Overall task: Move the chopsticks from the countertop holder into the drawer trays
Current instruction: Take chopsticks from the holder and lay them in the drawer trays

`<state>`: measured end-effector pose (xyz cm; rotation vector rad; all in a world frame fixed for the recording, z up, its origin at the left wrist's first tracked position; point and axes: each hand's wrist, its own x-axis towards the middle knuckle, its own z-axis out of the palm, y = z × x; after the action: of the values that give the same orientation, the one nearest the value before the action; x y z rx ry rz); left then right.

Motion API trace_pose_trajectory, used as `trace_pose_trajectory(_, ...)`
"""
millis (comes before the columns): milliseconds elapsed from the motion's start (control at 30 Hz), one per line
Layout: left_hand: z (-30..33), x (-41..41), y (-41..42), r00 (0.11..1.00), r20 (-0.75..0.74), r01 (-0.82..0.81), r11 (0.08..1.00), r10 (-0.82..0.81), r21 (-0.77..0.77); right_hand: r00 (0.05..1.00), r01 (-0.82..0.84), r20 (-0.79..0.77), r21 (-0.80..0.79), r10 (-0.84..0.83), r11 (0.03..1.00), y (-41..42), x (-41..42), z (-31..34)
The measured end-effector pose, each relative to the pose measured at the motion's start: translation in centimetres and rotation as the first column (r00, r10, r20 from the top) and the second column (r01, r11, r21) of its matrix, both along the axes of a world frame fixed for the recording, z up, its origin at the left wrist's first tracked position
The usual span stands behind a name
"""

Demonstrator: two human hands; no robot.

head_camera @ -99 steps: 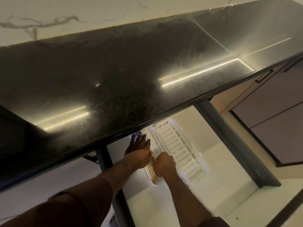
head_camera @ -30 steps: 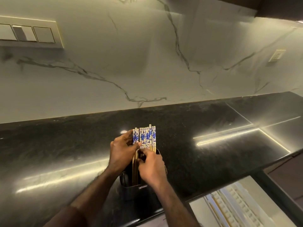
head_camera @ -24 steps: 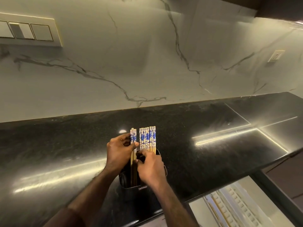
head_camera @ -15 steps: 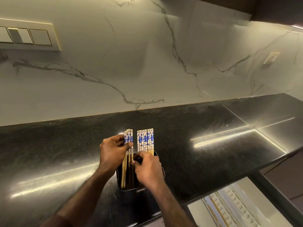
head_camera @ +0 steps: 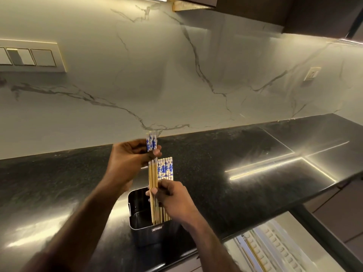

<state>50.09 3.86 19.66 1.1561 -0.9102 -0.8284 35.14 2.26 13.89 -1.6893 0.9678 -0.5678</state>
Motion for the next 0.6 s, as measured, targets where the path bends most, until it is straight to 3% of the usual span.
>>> trace_pose_trajectory(133, 3.4, -2.4, -0.6, 0.995, -0.007, 0.102, 0.992, -0.103, -0.069, 0.986, -0.041, 0.165, 0.067, 0.029, 0.997, -0.5, -3.5, 1.8)
trace_pose_trajectory(333, 5.4, -9.8, -1.4, 0.985, -0.041, 0.160, 0.979, -0.167, -0.127, 0.978, 0.008, 0.207, 0.025, -0.013, 1.000, -1.0, -11.3, 4.0)
trace_pose_trajectory(467, 3.7, -17.1, -1.4, 0.976, -0.061, 0.205, 0.976, -0.210, -0.070, 0.988, 0.032, 0.150, 0.004, -0.032, 0.999, -0.9, -18.9, 3.5)
trace_pose_trajectory(600, -1.0, -26.1, -1.5, 0.963, -0.140, 0.237, 0.970, -0.228, 0.053, 0.994, 0.104, 0.008, 0.098, -0.105, 0.990, -0.7, -28.0, 0.7)
